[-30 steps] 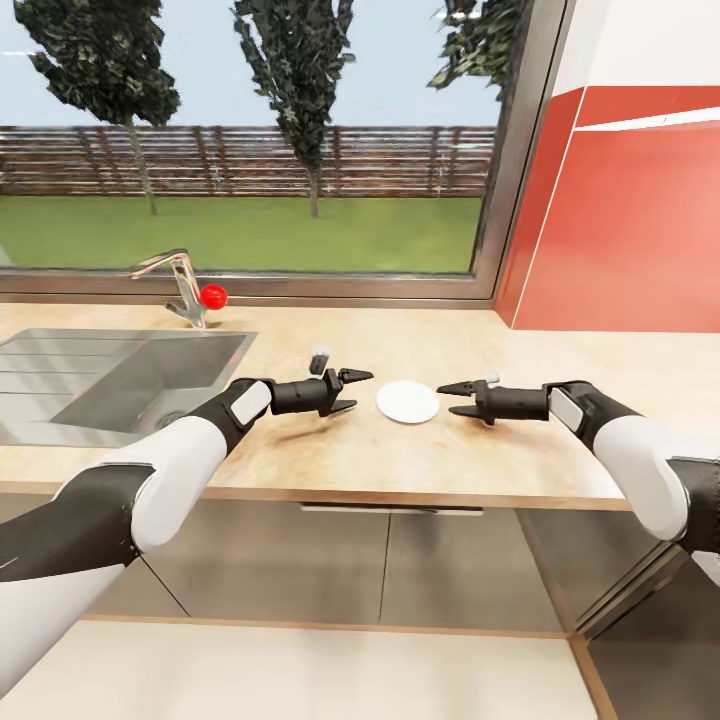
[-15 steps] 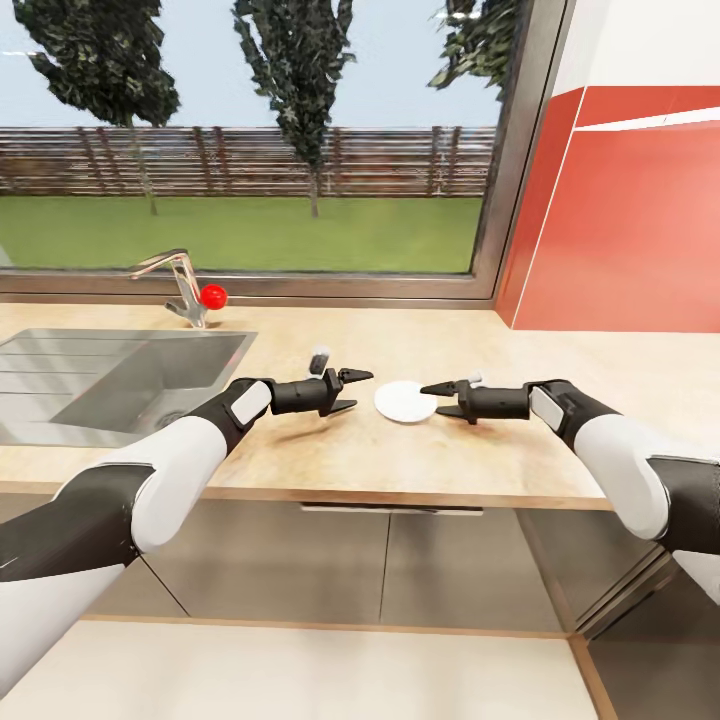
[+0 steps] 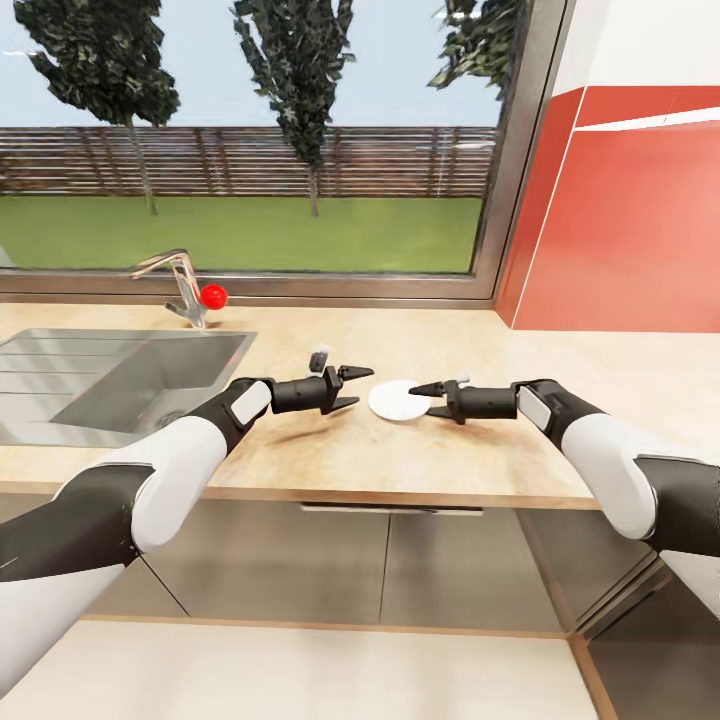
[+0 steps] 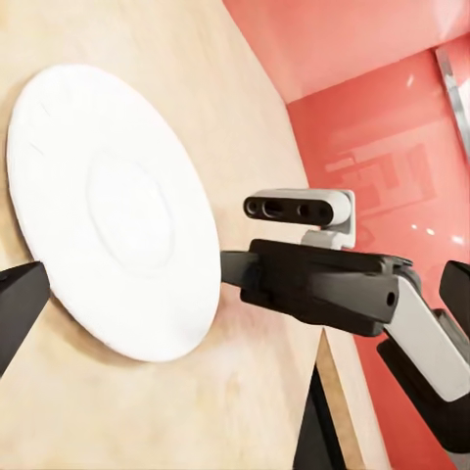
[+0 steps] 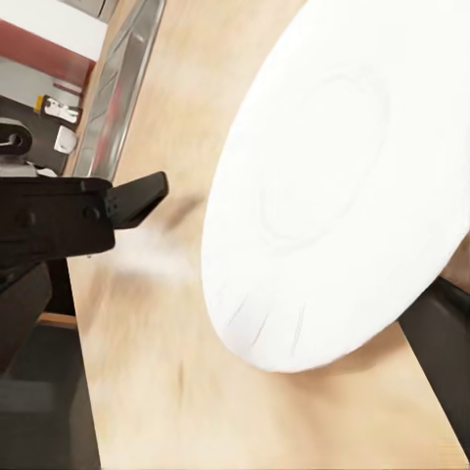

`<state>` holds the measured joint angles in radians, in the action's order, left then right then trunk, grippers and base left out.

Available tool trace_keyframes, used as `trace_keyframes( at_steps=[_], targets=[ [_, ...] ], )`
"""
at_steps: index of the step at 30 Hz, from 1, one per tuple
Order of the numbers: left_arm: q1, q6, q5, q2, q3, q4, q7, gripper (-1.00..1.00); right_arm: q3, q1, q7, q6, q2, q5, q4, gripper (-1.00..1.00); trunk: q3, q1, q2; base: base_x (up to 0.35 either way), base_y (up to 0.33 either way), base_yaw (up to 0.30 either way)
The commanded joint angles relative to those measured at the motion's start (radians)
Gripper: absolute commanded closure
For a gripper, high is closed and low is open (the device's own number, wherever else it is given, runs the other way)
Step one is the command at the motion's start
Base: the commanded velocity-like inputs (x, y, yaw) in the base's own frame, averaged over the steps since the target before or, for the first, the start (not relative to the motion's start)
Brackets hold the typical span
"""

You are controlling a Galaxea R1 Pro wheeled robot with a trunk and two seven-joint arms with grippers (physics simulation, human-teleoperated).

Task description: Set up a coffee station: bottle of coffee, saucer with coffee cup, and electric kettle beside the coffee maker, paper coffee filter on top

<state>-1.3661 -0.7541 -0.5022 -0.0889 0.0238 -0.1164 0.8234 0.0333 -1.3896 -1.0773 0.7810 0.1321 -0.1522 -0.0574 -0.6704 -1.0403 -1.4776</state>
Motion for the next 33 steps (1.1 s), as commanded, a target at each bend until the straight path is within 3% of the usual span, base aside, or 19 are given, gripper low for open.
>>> trace_keyframes(
  at_steps=[1, 11, 16, 22, 33],
  targets=[
    [-0.001, -0.005, 0.001, 0.000, 0.002, 0.000, 0.002, -1.00, -0.016, 0.000, 0.002, 0.006, -0.003, 0.006, 0.001, -1.00, -0.001, 0.000, 0.000, 0.000, 0.000, 0.000],
    [-0.001, -0.005, 0.001, 0.001, 0.003, -0.002, 0.003, -1.00, -0.013, 0.000, 0.002, 0.006, -0.006, 0.008, -0.001, -1.00, -0.001, 0.000, 0.000, 0.000, 0.000, 0.000],
    [-0.001, -0.005, 0.001, 0.001, 0.002, -0.004, 0.003, -1.00, -0.012, 0.000, 0.002, 0.006, 0.003, 0.009, -0.001, -1.00, -0.001, 0.000, 0.000, 0.000, 0.000, 0.000],
    [-0.001, -0.005, 0.001, 0.003, 0.003, -0.007, 0.005, -1.00, -0.013, 0.000, 0.006, 0.006, 0.042, 0.011, -0.001, -1.00, -0.001, 0.000, 0.000, 0.000, 0.000, 0.000],
    [-0.001, -0.005, 0.001, 0.003, 0.003, -0.006, 0.005, -1.00, -0.013, 0.000, 0.007, 0.006, 0.049, 0.011, -0.001, -1.00, -0.001, 0.000, 0.000, 0.045, 0.000, 0.000]
  ],
)
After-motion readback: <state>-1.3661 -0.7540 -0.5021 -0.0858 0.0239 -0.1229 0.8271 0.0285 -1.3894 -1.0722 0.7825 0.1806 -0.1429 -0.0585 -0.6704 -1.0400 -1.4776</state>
